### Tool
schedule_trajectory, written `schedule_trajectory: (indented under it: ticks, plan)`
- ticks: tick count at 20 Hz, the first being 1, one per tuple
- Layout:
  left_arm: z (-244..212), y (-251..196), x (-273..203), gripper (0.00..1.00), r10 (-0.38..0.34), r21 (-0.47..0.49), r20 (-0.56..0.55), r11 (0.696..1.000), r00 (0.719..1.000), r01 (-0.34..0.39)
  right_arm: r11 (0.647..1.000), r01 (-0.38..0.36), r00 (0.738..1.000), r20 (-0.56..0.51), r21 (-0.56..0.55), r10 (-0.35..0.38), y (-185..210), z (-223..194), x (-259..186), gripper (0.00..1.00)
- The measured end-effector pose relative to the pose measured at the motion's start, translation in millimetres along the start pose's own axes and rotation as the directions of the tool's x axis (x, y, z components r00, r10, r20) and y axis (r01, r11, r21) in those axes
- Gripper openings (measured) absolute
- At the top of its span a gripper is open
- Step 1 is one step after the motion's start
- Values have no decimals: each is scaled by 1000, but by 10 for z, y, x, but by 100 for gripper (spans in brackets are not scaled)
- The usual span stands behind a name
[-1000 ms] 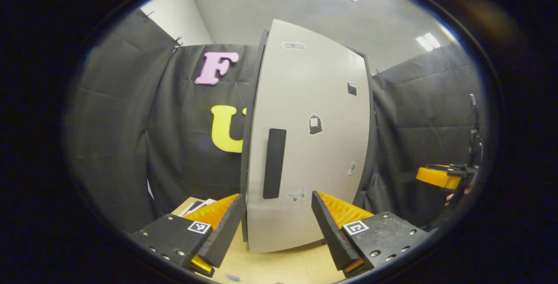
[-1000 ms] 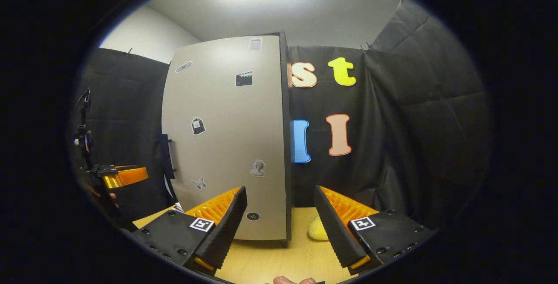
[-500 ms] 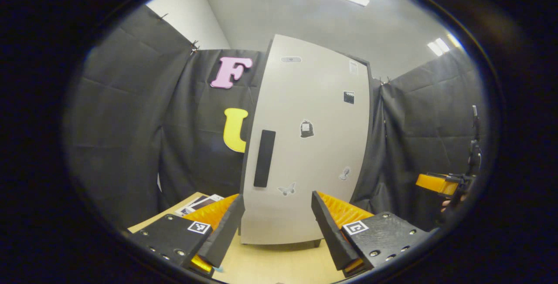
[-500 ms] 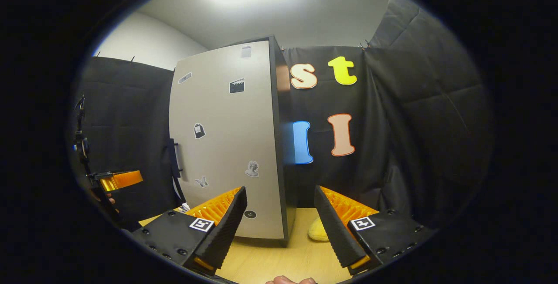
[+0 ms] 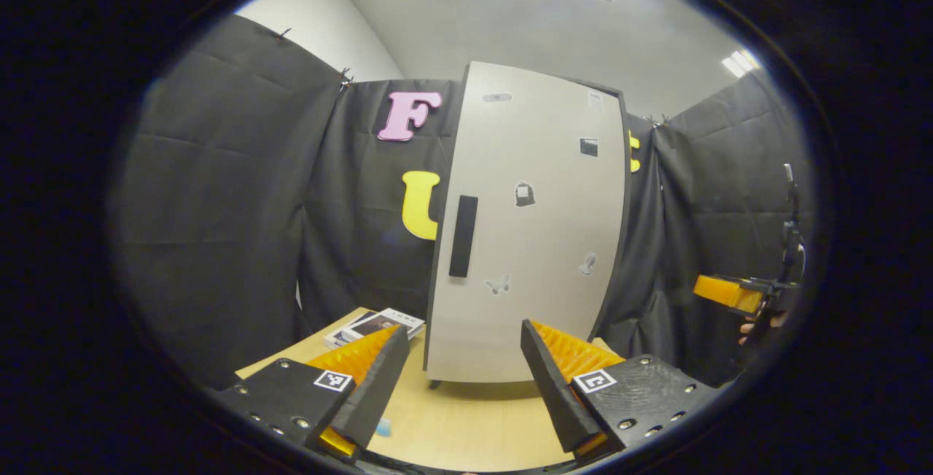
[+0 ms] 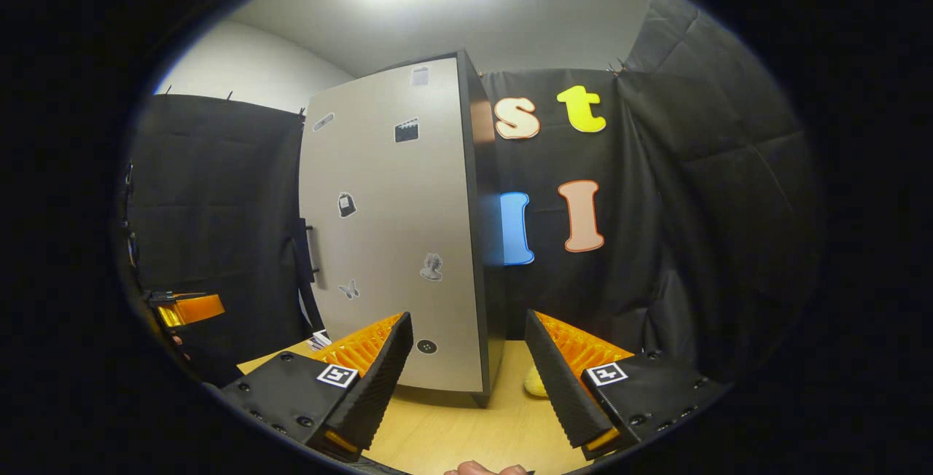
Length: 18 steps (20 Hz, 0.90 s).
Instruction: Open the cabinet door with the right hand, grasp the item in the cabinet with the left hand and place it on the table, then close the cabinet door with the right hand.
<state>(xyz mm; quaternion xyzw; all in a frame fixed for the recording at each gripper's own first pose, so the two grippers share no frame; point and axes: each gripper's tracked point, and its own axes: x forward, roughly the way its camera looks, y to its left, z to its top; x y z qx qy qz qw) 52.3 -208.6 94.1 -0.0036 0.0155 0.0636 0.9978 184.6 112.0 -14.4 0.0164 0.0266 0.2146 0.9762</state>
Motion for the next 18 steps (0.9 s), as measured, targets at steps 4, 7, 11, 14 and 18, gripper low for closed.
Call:
schedule_trajectory:
  ticks: [4, 7, 11, 14, 18]
  plan:
    - [-70, 244, 24, 94, 20, 32, -15, 999, 1000, -19, 997, -57, 992, -111, 55, 63, 207, -350, 199, 98]
    - [-210, 460, 33, 91, 15, 56, -39, 998, 999, -13, 998, -4, 996, -94, 57, 10, 232, -284, 376, 98]
    - [-274, 767, 192, 91, -30, 36, -65, 999, 997, 32, 996, 86, 995, -47, 39, -84, 332, -136, 671, 98]
    - [-206, 978, 356, 92, -64, 30, -62, 997, 996, 66, 992, 127, 991, -44, 21, -126, 476, -129, 820, 98]
    - [-259, 1099, 524, 94, -125, 2, -74, 992, 989, 126, 987, 160, 986, -43, 29, -158, 666, -151, 870, 92]
